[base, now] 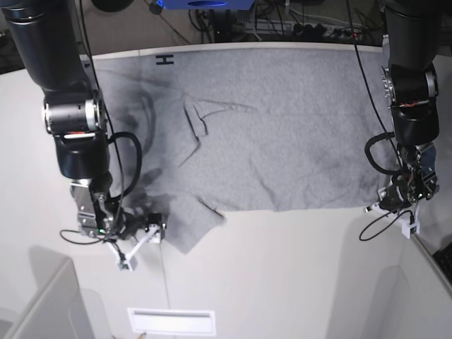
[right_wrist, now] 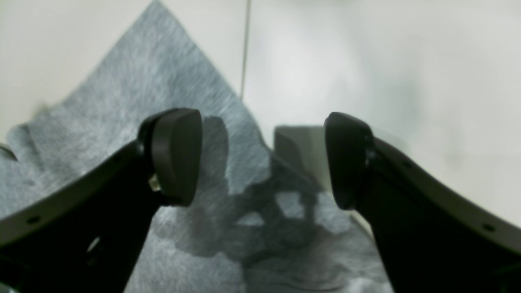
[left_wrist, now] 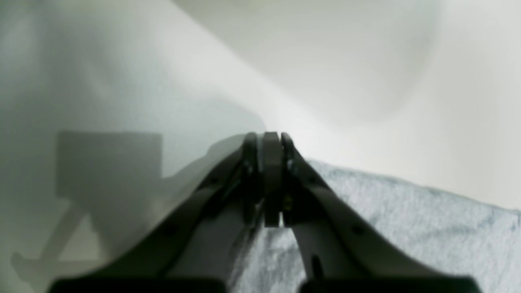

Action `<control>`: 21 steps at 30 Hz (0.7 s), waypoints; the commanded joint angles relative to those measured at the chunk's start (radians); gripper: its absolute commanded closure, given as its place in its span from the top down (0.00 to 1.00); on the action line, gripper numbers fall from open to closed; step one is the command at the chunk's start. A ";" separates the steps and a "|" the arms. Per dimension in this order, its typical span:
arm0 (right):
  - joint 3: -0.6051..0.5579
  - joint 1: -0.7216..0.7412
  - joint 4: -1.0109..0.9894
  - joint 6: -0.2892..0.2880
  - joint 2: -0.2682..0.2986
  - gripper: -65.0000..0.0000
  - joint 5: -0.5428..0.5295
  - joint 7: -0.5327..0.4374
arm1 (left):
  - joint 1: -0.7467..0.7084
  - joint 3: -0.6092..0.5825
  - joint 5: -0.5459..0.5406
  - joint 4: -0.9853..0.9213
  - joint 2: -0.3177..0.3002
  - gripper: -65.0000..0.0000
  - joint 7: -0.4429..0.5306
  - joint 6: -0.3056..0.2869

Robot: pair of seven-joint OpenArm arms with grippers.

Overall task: Fold the T-shirt properly
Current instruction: 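Grasp the hem corners with both grippers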

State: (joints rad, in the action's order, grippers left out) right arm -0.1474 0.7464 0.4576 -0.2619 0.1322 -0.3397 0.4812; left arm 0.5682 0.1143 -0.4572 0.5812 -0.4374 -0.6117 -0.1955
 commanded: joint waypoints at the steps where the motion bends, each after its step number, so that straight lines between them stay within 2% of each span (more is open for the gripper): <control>1: 0.006 0.063 -0.016 -0.006 -0.003 0.69 -0.002 -0.039 | 0.014 -0.003 0.005 0.004 -0.007 0.00 -0.030 -0.005; 6: 0.002 0.131 -0.217 -0.006 -0.033 0.69 0.004 -0.197 | 0.014 -0.003 0.002 0.006 -0.007 0.00 -0.032 -0.005; 8: 0.002 0.141 -0.268 -0.006 -0.035 0.69 0.004 -0.230 | 0.014 -0.003 0.004 0.006 -0.007 0.00 -0.032 -0.005; 13: 0.002 0.120 -0.282 -0.006 -0.036 0.69 0.006 -0.229 | 0.014 -0.001 0.004 0.006 -0.008 0.00 -0.032 -0.005; 15: 0.002 0.106 -0.274 -0.007 -0.038 0.69 0.006 -0.186 | 0.014 -0.001 0.004 0.006 -0.008 0.00 -0.032 -0.005; 18: -0.011 0.097 -0.274 -0.007 -0.061 0.68 0.006 -0.172 | 0.017 -0.001 0.005 0.006 -0.010 0.00 -0.032 -0.005; 21: -0.130 0.084 -0.274 -0.007 -0.072 0.58 0.003 -0.171 | 0.019 -0.001 0.005 0.006 -0.010 0.00 -0.032 -0.003</control>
State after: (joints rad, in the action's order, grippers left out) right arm -0.2829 0.8295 0.1841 -0.2581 0.0685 -0.3302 0.2527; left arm 0.5690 0.1143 -0.4603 0.5823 -0.4381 -0.6132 -0.1955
